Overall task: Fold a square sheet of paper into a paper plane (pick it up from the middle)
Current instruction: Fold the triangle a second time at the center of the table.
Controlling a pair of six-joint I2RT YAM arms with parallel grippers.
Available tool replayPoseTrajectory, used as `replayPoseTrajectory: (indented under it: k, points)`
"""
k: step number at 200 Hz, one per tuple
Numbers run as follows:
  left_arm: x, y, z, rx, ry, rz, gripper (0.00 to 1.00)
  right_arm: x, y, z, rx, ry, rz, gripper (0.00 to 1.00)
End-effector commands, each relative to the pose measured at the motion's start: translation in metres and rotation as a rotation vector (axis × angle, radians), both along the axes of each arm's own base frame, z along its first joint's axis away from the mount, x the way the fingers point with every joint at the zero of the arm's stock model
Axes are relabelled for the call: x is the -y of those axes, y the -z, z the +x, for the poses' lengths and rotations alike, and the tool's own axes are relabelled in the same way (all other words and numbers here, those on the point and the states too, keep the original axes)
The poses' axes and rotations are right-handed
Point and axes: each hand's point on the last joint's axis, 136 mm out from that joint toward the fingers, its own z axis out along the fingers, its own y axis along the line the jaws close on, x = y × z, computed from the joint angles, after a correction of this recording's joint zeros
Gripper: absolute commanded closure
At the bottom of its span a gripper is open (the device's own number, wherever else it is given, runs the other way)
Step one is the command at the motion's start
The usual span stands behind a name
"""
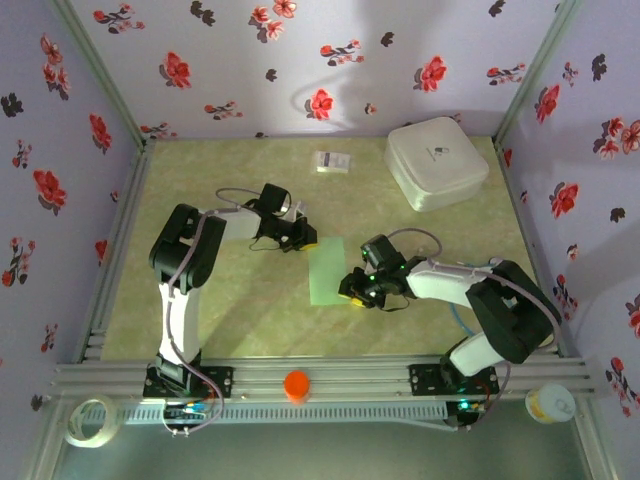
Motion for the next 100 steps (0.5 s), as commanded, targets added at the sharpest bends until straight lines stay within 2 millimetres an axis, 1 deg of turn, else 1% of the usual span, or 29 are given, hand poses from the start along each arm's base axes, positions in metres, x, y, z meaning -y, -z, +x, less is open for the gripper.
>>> replayPoseTrajectory:
  k: [1, 40, 79, 100]
  points:
    - [-0.017, 0.032, -0.021, -0.115, -0.023, 0.086, 0.9, -0.014, 0.001, 0.0, 0.003, -0.032, 0.046, 0.64]
    - [-0.017, 0.032, -0.022, -0.116, -0.024, 0.085, 0.9, -0.018, -0.007, 0.005, 0.024, -0.034, 0.053, 0.65]
    - [-0.017, 0.032, -0.021, -0.116, -0.024, 0.084, 0.9, -0.018, -0.015, 0.006, 0.038, -0.033, 0.058, 0.68]
    - [-0.017, 0.032, -0.021, -0.116, -0.024, 0.084, 0.9, -0.014, -0.015, 0.006, 0.038, -0.03, 0.04, 0.68]
